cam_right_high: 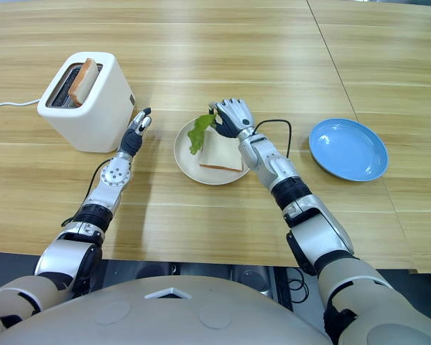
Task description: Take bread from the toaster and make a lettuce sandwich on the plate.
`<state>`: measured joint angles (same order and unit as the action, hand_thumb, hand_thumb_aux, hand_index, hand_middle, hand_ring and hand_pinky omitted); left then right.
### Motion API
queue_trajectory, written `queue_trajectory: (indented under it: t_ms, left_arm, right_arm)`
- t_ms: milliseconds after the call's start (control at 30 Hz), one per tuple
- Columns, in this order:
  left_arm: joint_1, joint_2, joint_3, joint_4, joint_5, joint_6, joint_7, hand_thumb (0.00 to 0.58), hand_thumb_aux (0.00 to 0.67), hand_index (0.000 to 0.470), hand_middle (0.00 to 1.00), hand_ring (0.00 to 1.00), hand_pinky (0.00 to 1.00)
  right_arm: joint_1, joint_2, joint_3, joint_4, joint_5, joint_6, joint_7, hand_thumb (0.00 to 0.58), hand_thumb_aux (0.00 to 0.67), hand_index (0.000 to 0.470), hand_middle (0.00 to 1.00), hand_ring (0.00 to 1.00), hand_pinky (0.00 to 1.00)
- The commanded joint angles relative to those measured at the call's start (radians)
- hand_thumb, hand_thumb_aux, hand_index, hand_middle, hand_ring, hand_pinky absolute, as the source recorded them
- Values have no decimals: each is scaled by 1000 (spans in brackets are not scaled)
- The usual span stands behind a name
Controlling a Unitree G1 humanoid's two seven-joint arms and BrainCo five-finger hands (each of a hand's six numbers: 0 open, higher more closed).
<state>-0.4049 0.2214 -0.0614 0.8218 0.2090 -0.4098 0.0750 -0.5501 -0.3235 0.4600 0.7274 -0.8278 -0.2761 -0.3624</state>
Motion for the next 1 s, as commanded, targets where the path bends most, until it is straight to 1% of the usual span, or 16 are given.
queue_trajectory:
  t_ms: [33, 233, 400, 433, 467, 500, 533, 567, 667, 800, 933, 1000]
  left_arm:
    - [-2, -4, -7, 24, 7, 0, 2, 0, 0, 0, 0, 0, 0]
    - [-4, -2, -9, 28, 8, -2, 1, 0, 0, 0, 0, 0, 0]
    - [-7, 1, -10, 33, 11, -2, 0, 0, 0, 0, 0, 0, 0]
    - [-8, 2, -11, 35, 11, -2, 0, 0, 0, 0, 0, 0, 0]
    - [-8, 3, -11, 35, 13, -2, 0, 0, 0, 0, 0, 0, 0]
    - [-9, 3, -11, 36, 13, -1, 0, 0, 0, 0, 0, 0, 0]
    - [-10, 4, -11, 36, 14, 0, 1, 0, 0, 0, 0, 0, 0]
    - [-9, 5, -11, 36, 15, 1, 1, 0, 0, 0, 0, 0, 0]
    - [-7, 8, -10, 32, 17, 3, 2, 0, 0, 0, 0, 0, 0]
    - [-3, 16, -9, 19, 22, 6, 7, 0, 0, 0, 0, 0, 0]
    - [-2, 23, -9, 1, 29, 10, 10, 0, 0, 0, 0, 0, 0]
    - [6, 30, -9, -23, 38, 14, 17, 0, 0, 0, 0, 0, 0]
  right_arm:
    - [37, -41, 3, 27, 12, -25, -10, 580, 670, 460, 1000, 1000, 1000]
    - [100, -104, -17, -60, 27, -28, 5, 580, 670, 460, 1000, 1000, 1000]
    - [149, -142, -40, -178, 36, -1, 35, 580, 670, 460, 1000, 1000, 1000]
    - [157, -146, -43, -198, 31, 9, 41, 540, 494, 339, 498, 498, 498]
    - [166, -150, -48, -216, 31, 18, 50, 466, 373, 256, 243, 243, 243]
    - [173, -154, -52, -229, 30, 30, 59, 301, 205, 141, 153, 153, 153]
    - [179, -160, -53, -240, 25, 45, 69, 301, 205, 141, 153, 153, 153]
    - [184, -166, -53, -245, 20, 62, 83, 0, 0, 0, 0, 0, 0]
    - [198, -192, -45, -242, 9, 95, 129, 0, 0, 0, 0, 0, 0]
    - [234, -256, -46, -259, -12, 148, 206, 0, 0, 0, 0, 0, 0]
    - [293, -338, -82, -342, -16, 198, 256, 0, 0, 0, 0, 0, 0]
    - [333, -391, -127, -416, -6, 220, 270, 0, 0, 0, 0, 0, 0]
